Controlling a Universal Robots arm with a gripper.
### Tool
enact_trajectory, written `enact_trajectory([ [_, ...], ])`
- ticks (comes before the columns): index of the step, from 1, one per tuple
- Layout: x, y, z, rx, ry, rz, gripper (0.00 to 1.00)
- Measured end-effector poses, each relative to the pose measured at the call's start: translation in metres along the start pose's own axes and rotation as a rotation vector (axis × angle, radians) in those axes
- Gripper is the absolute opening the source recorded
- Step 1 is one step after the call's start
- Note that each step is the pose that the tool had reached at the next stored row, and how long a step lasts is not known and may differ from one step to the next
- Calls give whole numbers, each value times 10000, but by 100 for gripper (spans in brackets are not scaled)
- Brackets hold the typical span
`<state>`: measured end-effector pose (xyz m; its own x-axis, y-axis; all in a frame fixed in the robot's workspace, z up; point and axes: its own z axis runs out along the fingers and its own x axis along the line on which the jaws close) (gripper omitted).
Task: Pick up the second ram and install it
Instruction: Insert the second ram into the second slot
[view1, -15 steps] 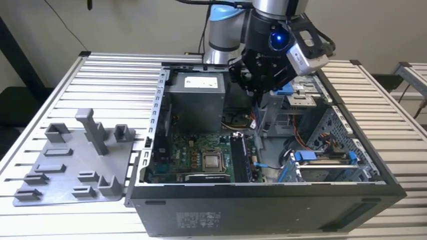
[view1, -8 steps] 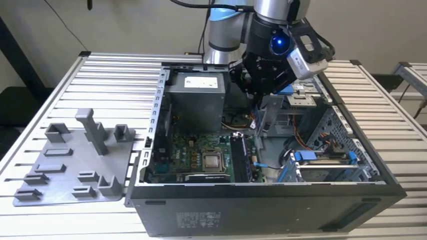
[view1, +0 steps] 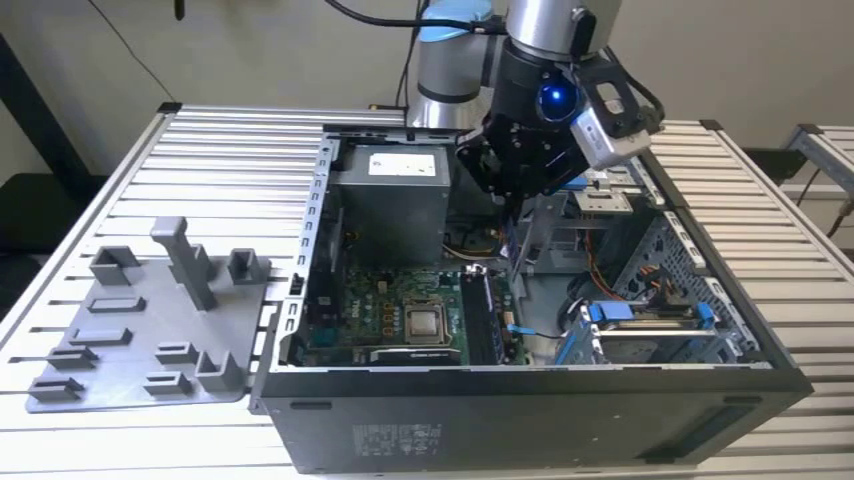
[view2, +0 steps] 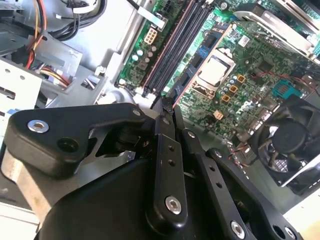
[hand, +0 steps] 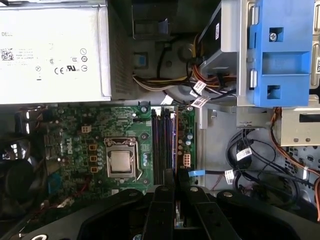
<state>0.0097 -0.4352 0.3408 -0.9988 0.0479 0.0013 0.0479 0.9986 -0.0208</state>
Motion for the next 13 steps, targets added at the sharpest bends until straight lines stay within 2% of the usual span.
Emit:
enact_trajectory([
  [6, 0, 1, 58, 14, -2, -5, 14],
  [9, 0, 2, 107, 25, -6, -13, 14],
  [13, 0, 3, 156, 48, -120, -14, 14],
])
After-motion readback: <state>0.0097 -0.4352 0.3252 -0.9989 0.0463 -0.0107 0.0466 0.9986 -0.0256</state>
